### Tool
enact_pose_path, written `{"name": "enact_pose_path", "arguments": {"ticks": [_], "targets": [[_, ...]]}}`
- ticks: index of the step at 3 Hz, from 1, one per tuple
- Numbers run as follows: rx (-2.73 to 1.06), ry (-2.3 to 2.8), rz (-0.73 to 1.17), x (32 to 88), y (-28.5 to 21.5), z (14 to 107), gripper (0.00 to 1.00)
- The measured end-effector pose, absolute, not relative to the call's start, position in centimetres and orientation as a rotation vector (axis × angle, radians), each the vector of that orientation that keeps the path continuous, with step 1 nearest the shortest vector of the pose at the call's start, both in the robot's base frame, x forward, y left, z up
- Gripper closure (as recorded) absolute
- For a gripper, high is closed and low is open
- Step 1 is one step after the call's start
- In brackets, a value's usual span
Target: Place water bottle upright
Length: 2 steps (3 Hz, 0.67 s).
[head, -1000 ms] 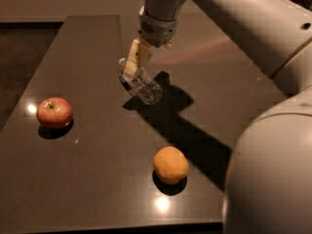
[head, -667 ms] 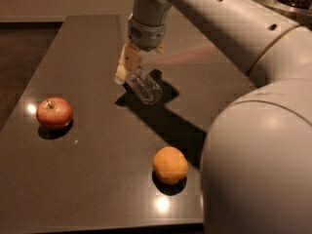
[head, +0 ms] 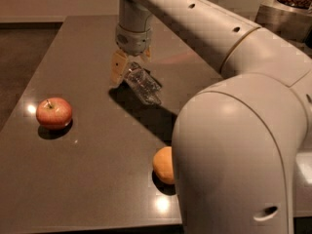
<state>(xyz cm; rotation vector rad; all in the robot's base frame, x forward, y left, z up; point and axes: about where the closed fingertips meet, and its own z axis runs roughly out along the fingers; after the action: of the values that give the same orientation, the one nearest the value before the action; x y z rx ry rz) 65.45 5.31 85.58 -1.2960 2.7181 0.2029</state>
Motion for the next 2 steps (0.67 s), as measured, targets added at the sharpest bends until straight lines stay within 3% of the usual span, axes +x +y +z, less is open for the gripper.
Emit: {"name": "enact_pose_path", "arguments": {"ticks": [1, 2], "targets": [[-1.333, 2.691, 0.159, 65.7, 5.7, 85.6, 0.48], [-1.409, 2.623, 0.137, 65.7, 5.8, 86.6, 0.71]]}}
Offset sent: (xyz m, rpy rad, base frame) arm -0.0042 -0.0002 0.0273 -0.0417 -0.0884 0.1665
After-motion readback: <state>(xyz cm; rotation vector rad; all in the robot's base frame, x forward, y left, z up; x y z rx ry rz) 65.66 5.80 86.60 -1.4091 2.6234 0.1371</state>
